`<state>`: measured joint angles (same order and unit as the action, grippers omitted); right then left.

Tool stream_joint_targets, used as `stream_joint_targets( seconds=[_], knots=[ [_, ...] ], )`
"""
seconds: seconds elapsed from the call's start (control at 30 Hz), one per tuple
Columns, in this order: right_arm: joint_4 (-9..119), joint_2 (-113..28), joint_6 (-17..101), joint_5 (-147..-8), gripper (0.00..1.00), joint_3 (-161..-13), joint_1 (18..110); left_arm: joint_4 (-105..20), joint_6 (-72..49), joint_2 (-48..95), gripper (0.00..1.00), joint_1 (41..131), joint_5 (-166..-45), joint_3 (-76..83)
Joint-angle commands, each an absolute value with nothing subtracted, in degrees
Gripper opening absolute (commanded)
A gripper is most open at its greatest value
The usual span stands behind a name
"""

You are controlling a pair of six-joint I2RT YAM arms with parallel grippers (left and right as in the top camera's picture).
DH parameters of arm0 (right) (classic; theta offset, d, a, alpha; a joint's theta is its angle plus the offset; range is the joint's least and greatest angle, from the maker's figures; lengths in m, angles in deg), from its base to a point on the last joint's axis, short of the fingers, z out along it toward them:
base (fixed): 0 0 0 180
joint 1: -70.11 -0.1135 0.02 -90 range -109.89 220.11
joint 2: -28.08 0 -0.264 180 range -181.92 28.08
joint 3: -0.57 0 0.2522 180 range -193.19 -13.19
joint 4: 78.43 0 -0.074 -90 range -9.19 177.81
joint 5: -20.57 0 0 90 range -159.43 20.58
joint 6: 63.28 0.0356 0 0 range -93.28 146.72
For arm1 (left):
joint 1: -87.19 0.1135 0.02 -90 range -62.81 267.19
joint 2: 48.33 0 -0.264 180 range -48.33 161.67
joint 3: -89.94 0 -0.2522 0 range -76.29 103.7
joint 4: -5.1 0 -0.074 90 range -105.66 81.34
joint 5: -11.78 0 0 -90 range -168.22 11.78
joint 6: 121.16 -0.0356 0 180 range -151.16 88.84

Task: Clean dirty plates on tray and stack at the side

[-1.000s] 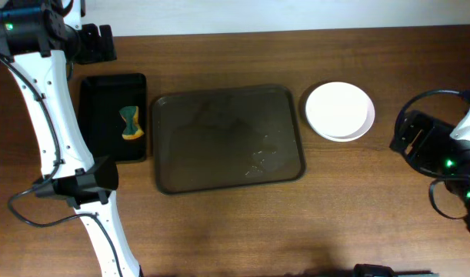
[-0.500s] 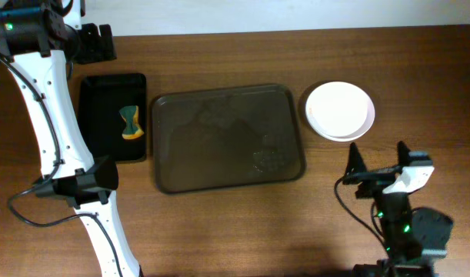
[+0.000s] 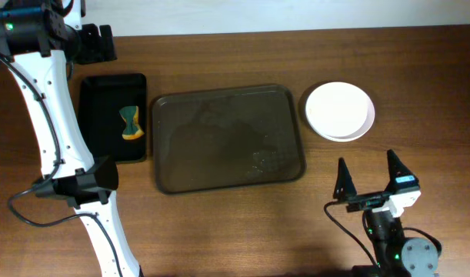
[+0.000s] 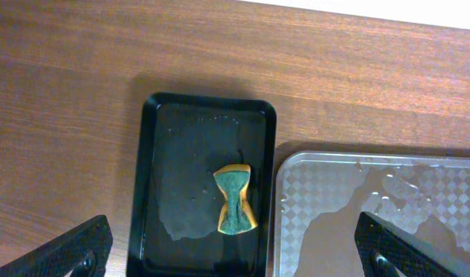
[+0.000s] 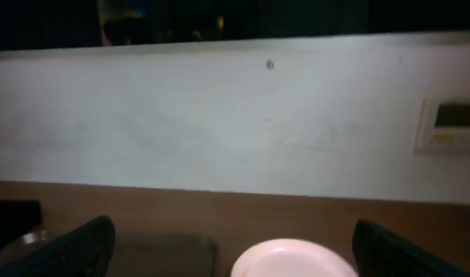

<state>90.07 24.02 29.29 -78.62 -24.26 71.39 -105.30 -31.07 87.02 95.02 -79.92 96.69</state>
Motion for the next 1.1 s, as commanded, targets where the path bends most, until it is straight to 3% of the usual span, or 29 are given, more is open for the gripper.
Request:
stream_joint_targets(
  seconds=[0.0,0.13,0.27,0.33,1.07],
  knots=[
    [90.9,27.9,26.9,-78.9,0.98,-20.1,70.7,-105.4,-30.5,87.0,0.99,94.9,-80.4,96.8],
    [97.1,27.9,26.9,-78.5,0.98,-13.6,68.6,-105.4,-30.5,87.0,0.99,94.9,-80.4,96.8],
    [91.6,27.9,26.9,-73.2,0.98,-13.5,65.4,-105.4,-30.5,87.0,0.99,94.9,-80.4,96.8],
    [83.1,27.9,27.0,-73.4,0.98,-13.5,65.3,-105.4,-30.5,87.0,0.99,94.9,-80.4,96.8],
    [83.6,27.8,27.1,-73.4,0.98,-13.5,65.2,-105.4,-30.5,87.0,0.99,95.2,-80.4,96.8]
  ],
)
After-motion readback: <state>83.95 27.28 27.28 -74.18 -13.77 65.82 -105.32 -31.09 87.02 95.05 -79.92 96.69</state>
